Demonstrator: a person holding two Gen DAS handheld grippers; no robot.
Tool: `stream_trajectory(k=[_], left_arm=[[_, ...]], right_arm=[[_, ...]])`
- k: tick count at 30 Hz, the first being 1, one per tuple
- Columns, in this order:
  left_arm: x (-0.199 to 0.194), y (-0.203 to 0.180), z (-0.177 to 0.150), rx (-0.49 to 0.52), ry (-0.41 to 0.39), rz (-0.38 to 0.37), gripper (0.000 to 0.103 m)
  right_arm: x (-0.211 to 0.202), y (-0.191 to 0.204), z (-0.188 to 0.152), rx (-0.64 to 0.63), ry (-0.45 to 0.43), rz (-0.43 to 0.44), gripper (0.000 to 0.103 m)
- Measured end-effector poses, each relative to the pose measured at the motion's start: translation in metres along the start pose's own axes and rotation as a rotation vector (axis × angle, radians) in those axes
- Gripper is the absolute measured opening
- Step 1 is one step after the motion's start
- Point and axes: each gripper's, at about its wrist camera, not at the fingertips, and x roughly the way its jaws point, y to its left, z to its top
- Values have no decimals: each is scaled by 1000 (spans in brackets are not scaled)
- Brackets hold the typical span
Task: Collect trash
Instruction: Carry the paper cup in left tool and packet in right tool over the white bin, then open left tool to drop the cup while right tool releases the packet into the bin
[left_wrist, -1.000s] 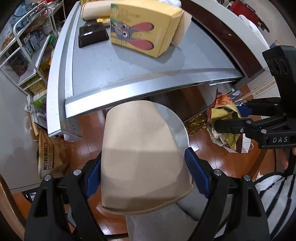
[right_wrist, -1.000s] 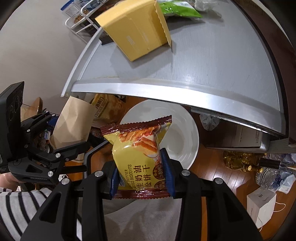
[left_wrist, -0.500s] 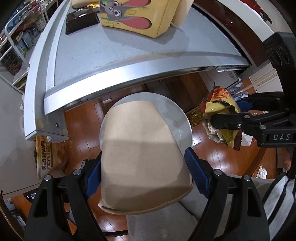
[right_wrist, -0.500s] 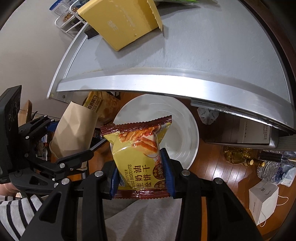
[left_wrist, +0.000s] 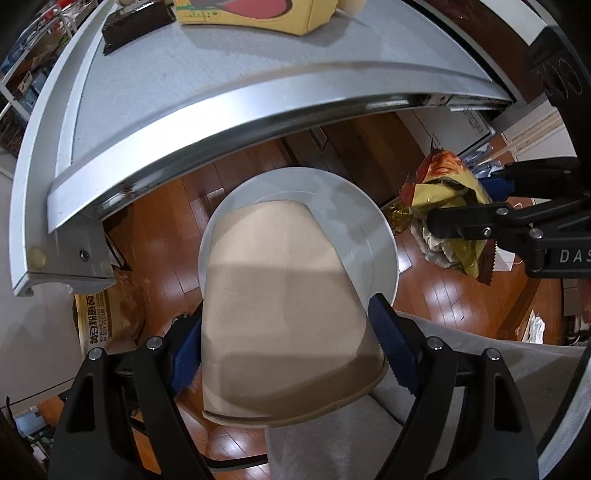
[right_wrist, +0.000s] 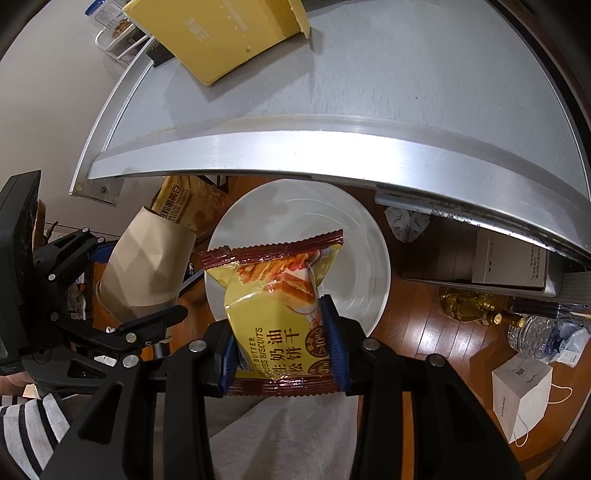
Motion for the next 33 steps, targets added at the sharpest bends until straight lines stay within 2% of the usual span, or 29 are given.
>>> stream_trajectory(k=[22,33], left_arm=[[16,-12,1,54,28,37,83],[20,-13,2,50,31,49,83]], right_arm=[[11,2,7,7,16,-8,39],[17,3,6,14,30,-23,40]])
